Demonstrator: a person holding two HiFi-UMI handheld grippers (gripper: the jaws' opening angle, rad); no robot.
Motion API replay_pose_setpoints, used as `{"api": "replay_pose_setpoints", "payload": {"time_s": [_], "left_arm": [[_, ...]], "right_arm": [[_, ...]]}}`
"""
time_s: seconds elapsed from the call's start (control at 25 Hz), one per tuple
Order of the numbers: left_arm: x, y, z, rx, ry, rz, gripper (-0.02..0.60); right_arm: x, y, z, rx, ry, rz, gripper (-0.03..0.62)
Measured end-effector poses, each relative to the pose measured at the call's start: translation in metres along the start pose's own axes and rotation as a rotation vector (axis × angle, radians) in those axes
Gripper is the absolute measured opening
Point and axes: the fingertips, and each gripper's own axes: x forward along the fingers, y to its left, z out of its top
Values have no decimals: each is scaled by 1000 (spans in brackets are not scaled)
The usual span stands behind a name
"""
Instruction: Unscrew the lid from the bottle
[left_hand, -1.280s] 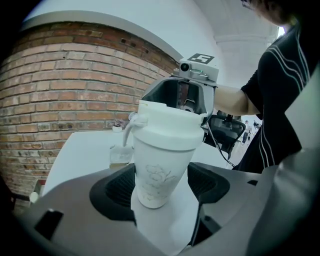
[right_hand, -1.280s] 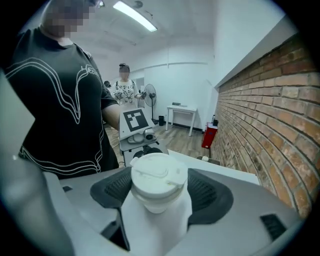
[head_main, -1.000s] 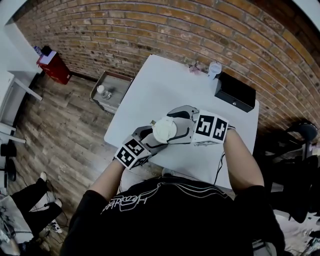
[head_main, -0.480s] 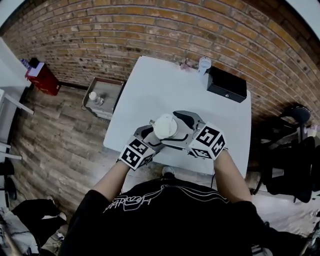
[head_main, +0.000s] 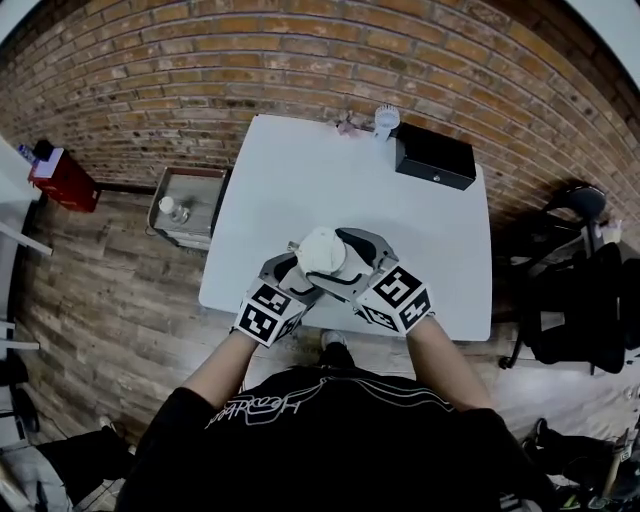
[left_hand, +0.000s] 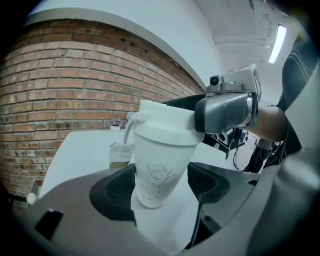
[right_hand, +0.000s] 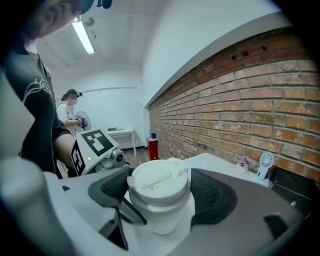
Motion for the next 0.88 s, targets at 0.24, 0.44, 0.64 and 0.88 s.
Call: {"api": "replay_pose_setpoints", "payload": {"time_s": [0.24,0.44,0.64,0.88], "left_arm": [[2,0,0,-3,-1,1,345],[3,-2,-1,-5,4,3,345],[2,-1,-3,1,19,1,345],[1,-1,-3,-15,29,-4,345]], "right_arm": [[0,0,-2,-33,7,10,367],[-2,3,-3,-75,18,84,348],[-1,7,-5,-142,68,220,347],[0,10,-7,-241,148,432,347]]}}
